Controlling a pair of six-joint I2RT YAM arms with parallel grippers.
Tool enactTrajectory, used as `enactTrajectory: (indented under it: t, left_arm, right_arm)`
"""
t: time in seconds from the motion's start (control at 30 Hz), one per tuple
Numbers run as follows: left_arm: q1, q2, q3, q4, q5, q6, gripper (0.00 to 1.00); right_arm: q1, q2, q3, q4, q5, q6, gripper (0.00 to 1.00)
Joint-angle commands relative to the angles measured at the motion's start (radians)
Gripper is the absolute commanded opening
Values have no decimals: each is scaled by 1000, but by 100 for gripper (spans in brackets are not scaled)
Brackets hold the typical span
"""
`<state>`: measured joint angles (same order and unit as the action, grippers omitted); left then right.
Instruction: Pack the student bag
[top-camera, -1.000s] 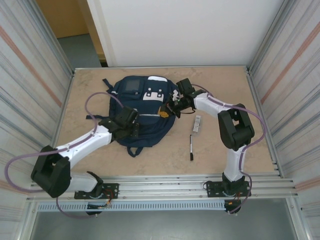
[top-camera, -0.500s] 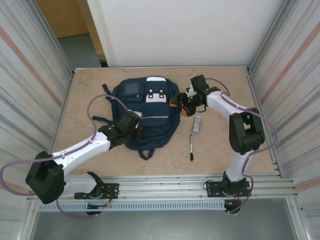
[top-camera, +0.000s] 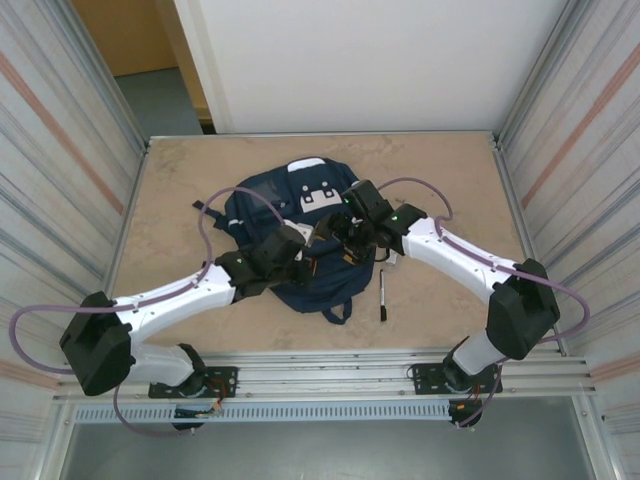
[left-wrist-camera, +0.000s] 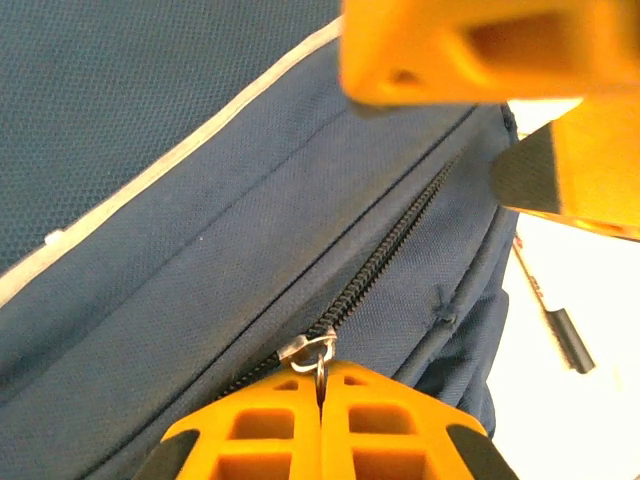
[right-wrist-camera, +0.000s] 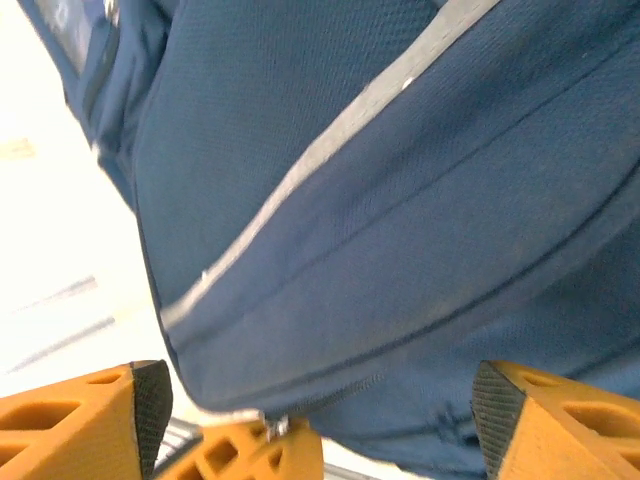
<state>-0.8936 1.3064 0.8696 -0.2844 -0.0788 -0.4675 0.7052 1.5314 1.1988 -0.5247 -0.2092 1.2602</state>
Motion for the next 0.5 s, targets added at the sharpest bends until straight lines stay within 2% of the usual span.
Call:
enactTrajectory:
  t: [0.0, 0.1, 0.23, 0.27, 0.37, 0.47]
  left_arm:
    - [-20, -15, 20, 99, 12, -15, 0]
    - [-27, -35, -13, 129, 10, -31, 0]
    - [-25, -70, -51, 125, -19, -21, 0]
    - [-20, -74, -52, 95, -42, -13, 0]
    - [55, -103, -73, -11, -100, -10, 0]
    - [221, -161, -148, -42, -39, 16, 0]
  right_arm:
    - [-7, 45, 24, 18, 41, 153, 71]
    - [-12, 68, 23, 23, 52, 172, 54]
    - [-24, 62, -9, 32, 65, 182, 12]
    - [-28, 59, -11, 31, 65, 179, 6]
    - [-53, 36, -11, 2, 64, 143, 0]
    - [-88, 0, -29, -11, 58, 104, 0]
